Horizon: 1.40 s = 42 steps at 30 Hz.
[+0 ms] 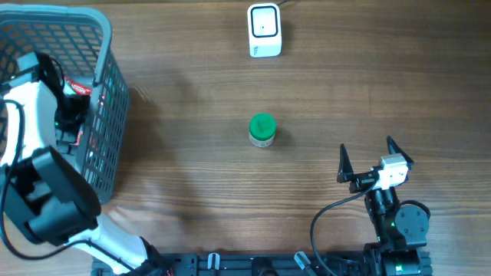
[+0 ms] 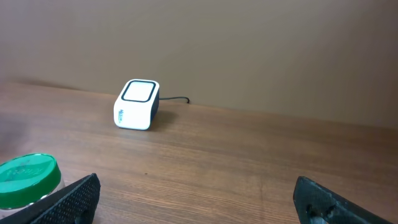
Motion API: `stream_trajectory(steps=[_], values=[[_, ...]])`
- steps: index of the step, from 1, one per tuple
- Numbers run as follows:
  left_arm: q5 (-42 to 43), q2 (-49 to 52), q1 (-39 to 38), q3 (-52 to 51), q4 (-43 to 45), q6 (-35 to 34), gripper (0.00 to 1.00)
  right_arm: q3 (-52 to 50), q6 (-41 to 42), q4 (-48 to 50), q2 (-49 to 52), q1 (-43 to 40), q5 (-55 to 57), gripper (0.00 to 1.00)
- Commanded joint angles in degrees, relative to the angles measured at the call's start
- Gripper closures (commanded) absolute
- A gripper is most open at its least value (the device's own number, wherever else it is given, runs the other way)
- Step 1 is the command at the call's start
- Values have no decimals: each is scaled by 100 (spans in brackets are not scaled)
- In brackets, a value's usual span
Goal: Scan the item barcode
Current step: 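Return left gripper to basket and grasp the small red-white box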
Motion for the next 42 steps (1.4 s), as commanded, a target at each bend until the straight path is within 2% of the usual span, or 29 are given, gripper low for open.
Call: stream_trajectory(steps=[1, 12, 13, 15, 19, 24, 28, 35, 42], values=[[81, 140, 2, -319, 179, -997, 0, -4, -28, 15, -7, -22, 15, 0], [83, 140, 2, -1626, 2006, -918, 0, -4, -28, 15, -7, -22, 15, 0], [81, 140, 2, -1668, 2002, -903, 4, -4, -31, 15, -7, -22, 15, 0], [83, 138, 2, -1681, 1923, -850, 21, -4, -31, 15, -7, -22, 15, 0], [83, 35, 9, -1661, 1921, -271, 59, -4, -31, 15, -7, -22, 15, 0], [83, -507, 9, -1425, 1862, 160, 81, -4, -31, 15, -7, -22, 15, 0], [90, -1318, 7, -999, 1611, 155, 96, -4, -31, 15, -7, -22, 15, 0], [155, -3047, 4, -483, 1582, 149, 96, -4, -28, 15, -7, -22, 15, 0], [1014, -4485, -308, -476, 1633, 155, 96, -4, -28, 15, -7, -22, 15, 0]])
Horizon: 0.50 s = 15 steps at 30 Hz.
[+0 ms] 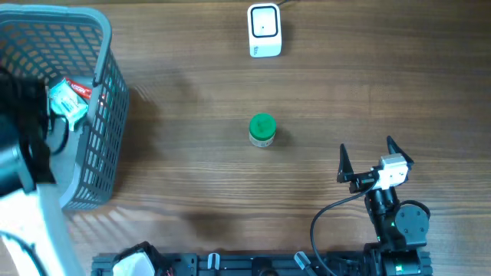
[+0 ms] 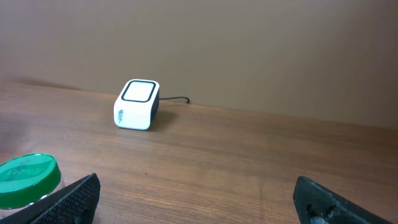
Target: Scan the item barcode
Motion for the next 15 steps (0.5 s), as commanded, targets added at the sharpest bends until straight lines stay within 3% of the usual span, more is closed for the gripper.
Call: stream_trajectory(steps=[1, 8, 12, 15], values=[[737, -691, -518, 48, -20, 136, 96, -4, -28, 15, -7, -22, 15, 0], [870, -955, -1917, 48, 55, 844, 96, -4, -31, 15, -7, -22, 15, 0], [898, -658, -3018, 46, 94, 1954, 96, -4, -28, 15, -7, -22, 15, 0], [1058, -234, -3866, 46, 81, 3303, 96, -4, -31, 15, -7, -22, 15, 1]])
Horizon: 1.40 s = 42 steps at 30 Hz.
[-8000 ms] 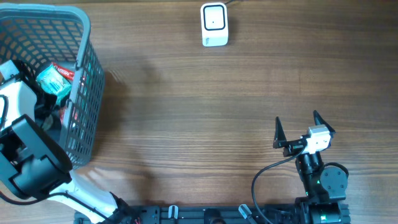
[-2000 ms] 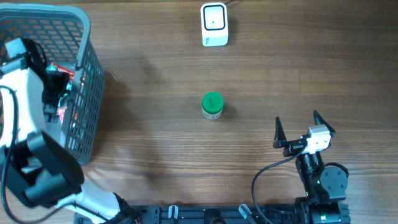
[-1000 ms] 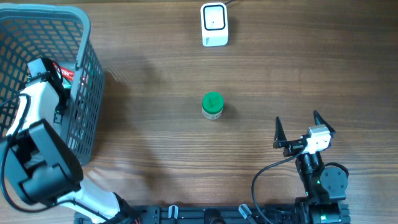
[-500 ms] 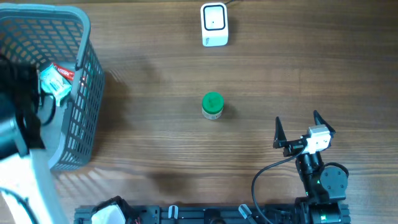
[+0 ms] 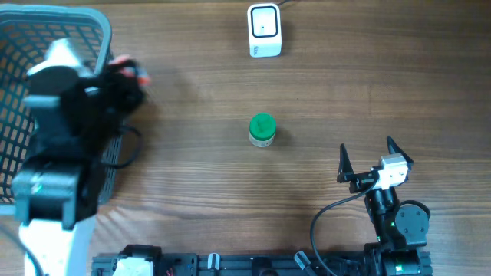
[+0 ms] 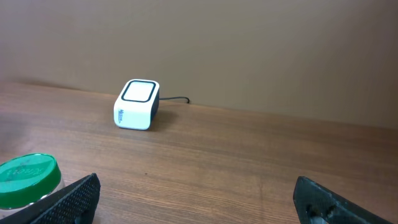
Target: Scan the item barcode
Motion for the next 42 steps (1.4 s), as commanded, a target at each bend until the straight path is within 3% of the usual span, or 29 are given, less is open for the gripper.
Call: stream_trajectory(steps=[1, 5, 11, 18, 19, 20, 22, 23, 31, 36, 37, 41, 42], values=[[282, 573, -981, 42, -28, 2096, 96, -4, -31, 15, -7, -22, 15, 0], [271, 1322, -1683, 37, -201, 2909, 96, -4, -28, 15, -7, -22, 15, 0], [203, 2927, -2109, 37, -581, 2881, 92, -4, -28, 15, -7, -22, 15, 0], [474, 4352, -2151, 37, -527, 2232, 91, -4, -31, 15, -7, -22, 15, 0], [579, 4496, -2149, 37, -490, 2232, 77, -4, -31, 15, -7, -22, 15, 0], [595, 4557, -2149, 37, -461, 2234, 46, -4, -28, 15, -7, -22, 15, 1], [590, 4579, -2133, 37, -420, 2297, 9, -4, -28, 15, -7, -22, 15, 0], [588, 4546, -2124, 55, -422, 2299, 0, -4, -28, 15, -7, -22, 15, 0], [570, 3650, -1672, 1349, -1259, 2625, 0, -4, -31, 15, -7, -22, 15, 0], [592, 3053, -1410, 1786, -1307, 2597, 3, -4, -28, 15, -7, -22, 15, 0], [592, 2986, -1392, 1786, -1364, 2597, 8, -4, -31, 15, -7, -22, 15, 0], [590, 3047, -1401, 1784, -1703, 2597, 79, -4, -28, 15, -7, -22, 15, 0], [590, 3095, -1408, 1779, -1788, 2597, 85, -4, -31, 15, -7, -22, 15, 0]])
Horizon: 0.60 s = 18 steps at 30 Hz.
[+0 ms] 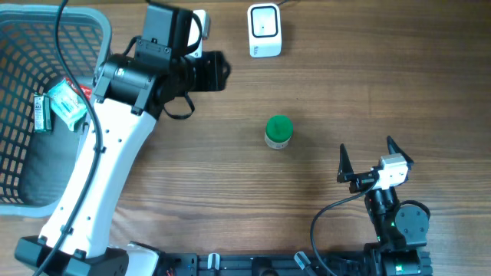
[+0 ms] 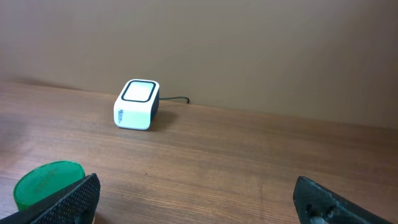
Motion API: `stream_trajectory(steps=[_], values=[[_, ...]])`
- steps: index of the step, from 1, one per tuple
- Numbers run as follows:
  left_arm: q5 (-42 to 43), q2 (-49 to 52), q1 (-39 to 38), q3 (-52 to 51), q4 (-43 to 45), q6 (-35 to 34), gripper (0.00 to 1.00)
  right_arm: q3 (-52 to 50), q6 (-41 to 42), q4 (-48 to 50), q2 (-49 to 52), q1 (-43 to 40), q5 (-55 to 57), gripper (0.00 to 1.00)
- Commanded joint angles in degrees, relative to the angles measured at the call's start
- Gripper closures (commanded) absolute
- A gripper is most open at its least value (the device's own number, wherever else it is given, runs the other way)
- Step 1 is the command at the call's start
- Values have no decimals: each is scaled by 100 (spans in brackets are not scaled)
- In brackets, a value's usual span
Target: Scan the item barcode
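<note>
A small jar with a green lid [image 1: 278,131] stands upright mid-table; its lid [image 2: 46,185] shows at the lower left of the right wrist view. The white scanner with a black window [image 1: 264,31] sits at the far edge, also the white box [image 2: 137,104] by the wall. My left gripper [image 1: 213,73] hovers left of the scanner and up-left of the jar; its jaws are a dark mass, and whether they hold anything is hidden. My right gripper [image 1: 368,153] rests open at the lower right, with nothing between its fingers [image 2: 69,198].
A grey mesh basket [image 1: 100,54] fills the left side, with a green-and-white packet [image 1: 67,103] and other small packs inside. The left arm [image 1: 100,176] stretches from the front left across the table. The scanner's cable runs off the far edge.
My left gripper has moved right from the basket's right rim to a spot left of the scanner. The green-lidded jar stands slightly farther right than before. The right arm is unchanged.
My left gripper was down inside the basket among the packs. Then the arm was at the basket's left side, then the gripper stood at the basket's right rim. Now it is out over the table near the scanner, and the jar has shifted a little rightward.
</note>
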Motion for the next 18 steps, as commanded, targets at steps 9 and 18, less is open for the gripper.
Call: stream_trajectory(steps=[9, 18], values=[[-1432, 791, -153, -977, -304, -669, 92, -4, -31, 15, -7, -22, 13, 0], [-2444, 1633, -616, -1836, 271, -2085, 38, -4, -31, 15, -7, -22, 13, 0]])
